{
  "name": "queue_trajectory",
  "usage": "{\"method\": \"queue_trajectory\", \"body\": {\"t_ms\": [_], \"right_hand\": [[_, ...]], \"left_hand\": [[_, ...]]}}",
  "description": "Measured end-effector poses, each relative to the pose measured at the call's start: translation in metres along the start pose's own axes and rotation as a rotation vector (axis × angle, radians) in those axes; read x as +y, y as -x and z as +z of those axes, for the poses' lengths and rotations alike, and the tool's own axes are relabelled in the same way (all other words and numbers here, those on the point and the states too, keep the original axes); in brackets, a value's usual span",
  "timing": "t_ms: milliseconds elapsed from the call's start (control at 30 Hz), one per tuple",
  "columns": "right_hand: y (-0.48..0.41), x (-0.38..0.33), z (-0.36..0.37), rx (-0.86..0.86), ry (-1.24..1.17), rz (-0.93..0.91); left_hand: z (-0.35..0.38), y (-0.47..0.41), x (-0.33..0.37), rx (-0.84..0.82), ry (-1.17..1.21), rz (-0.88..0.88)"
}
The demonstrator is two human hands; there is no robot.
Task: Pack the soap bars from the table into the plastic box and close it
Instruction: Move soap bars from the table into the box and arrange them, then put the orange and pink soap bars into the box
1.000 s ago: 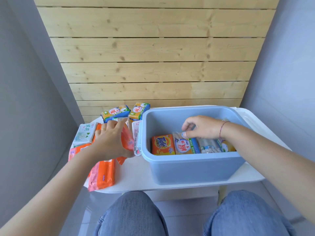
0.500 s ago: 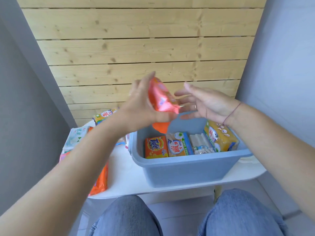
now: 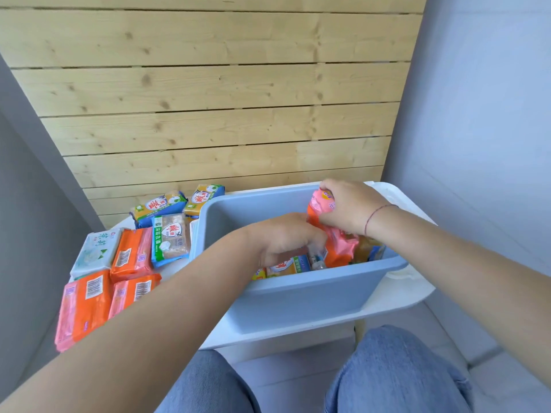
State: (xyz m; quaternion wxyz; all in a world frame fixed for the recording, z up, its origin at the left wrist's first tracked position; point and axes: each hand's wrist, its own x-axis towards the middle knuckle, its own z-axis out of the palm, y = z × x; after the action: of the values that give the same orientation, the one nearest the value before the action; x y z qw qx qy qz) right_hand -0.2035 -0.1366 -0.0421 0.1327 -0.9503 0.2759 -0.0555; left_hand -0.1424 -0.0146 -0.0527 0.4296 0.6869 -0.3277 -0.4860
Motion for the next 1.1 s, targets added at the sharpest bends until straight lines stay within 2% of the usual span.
{"method": "queue_trajectory", "body": {"t_ms": [67, 133, 367, 433, 533, 633, 733, 767, 833, 900, 967, 1033, 1100], "right_hand": [[-0.001, 0.001, 0.003, 0.015, 0.082, 0.000], [-0.003, 0.004, 0.004, -0.007, 0.139, -0.010], [-0.013, 0.015, -0.002, -0.099, 0.225, 0.072], [-0.013, 0.009, 0.000, -0.109, 0.247, 0.075], [-0.013, 0.004, 0.000, -0.053, 0.258, 0.045], [-0.008, -0.010, 0.010, 0.080, 0.335, -0.143], [-0.003, -0.025, 0.023, -0.052, 0.348, -0.330], [-0.002, -0.027, 0.026, -0.122, 0.375, -0.354], [-0.001, -0.029, 0.031, -0.213, 0.457, -0.367], [-0.001, -0.032, 0.036, -0.244, 0.486, -0.365], [-0.003, -0.037, 0.041, -0.247, 0.521, -0.350], [-0.005, -0.034, 0.040, -0.242, 0.577, -0.301], [-0.007, -0.031, 0.039, -0.235, 0.586, -0.253]], "left_hand": [[0.002, -0.005, 0.000, -0.078, 0.160, -0.043], [0.006, -0.008, 0.000, -0.102, 0.204, -0.075], [0.009, -0.013, -0.005, -0.118, 0.206, -0.111], [0.000, 0.000, -0.004, -0.063, 0.160, -0.072], [-0.025, 0.022, -0.001, 0.189, 0.091, 0.141], [-0.065, 0.055, -0.002, 0.553, 0.214, 0.401], [-0.108, 0.083, -0.019, 0.899, 0.184, 0.467], [-0.120, 0.089, -0.029, 0.961, 0.129, 0.427], [-0.137, 0.094, -0.058, 0.980, -0.113, 0.226], [-0.146, 0.101, -0.096, 0.847, -0.455, -0.084], [-0.147, 0.110, -0.133, 0.606, -0.804, -0.410], [-0.135, 0.112, -0.158, 0.521, -0.990, -0.543], [-0.123, 0.111, -0.171, 0.608, -1.026, -0.560]]}}
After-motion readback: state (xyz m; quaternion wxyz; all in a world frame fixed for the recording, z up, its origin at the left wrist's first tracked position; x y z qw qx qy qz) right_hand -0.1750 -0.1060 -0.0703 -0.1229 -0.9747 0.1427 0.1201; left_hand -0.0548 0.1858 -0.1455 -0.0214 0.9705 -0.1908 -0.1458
